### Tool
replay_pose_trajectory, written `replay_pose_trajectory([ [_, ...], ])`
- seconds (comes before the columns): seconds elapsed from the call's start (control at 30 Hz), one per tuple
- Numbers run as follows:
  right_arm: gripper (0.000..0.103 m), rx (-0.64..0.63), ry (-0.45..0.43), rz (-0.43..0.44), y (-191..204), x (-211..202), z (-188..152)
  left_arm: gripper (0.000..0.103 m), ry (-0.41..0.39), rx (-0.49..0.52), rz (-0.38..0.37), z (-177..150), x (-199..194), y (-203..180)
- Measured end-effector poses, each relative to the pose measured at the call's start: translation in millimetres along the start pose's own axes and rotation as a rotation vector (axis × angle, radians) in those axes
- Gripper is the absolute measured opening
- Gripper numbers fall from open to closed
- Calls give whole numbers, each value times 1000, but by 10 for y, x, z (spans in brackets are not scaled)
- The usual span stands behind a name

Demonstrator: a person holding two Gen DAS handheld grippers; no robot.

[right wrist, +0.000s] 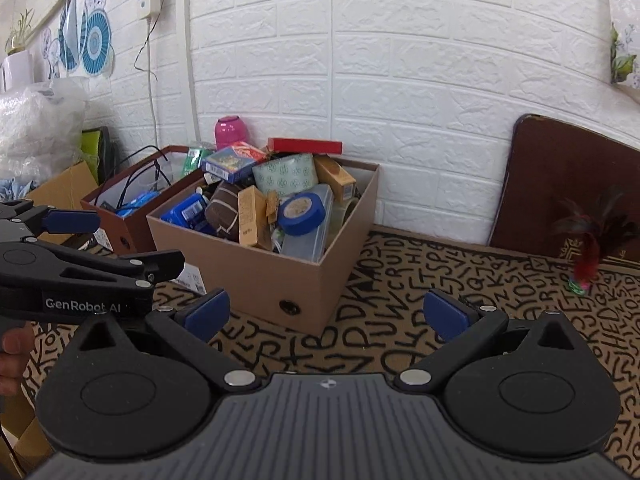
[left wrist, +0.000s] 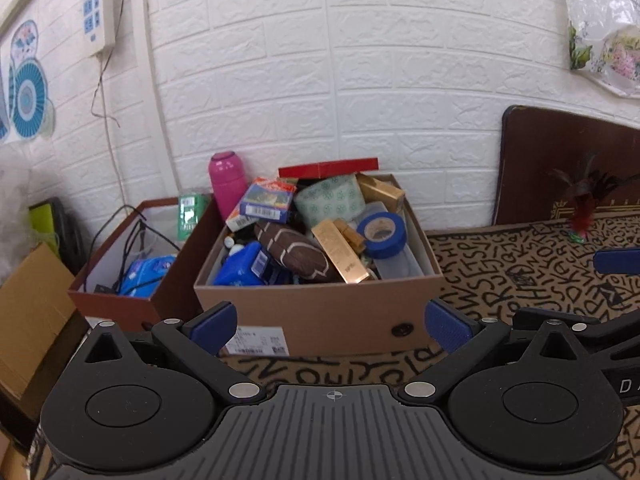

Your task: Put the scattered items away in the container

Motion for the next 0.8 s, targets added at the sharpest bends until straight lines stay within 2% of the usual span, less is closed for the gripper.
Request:
replay_pose_trajectory([
  [0.27, 102, -47, 29, -41, 16, -60, -169, 103, 31, 0, -5, -113, -16, -87],
  [0.8, 102, -34, 48, -43, -14, -23, -190, 103, 38, -23, -34, -108, 33, -153],
])
Point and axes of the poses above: each gripper's, at about its wrist camera, not at the fingertips, and x roughly the way its jaws point, y to its left, z to its top, the point moved 5 cm from there along x, roughly the way its jaws point, and after that the axes turned 2 degrees about y, right-handed, at the moved point
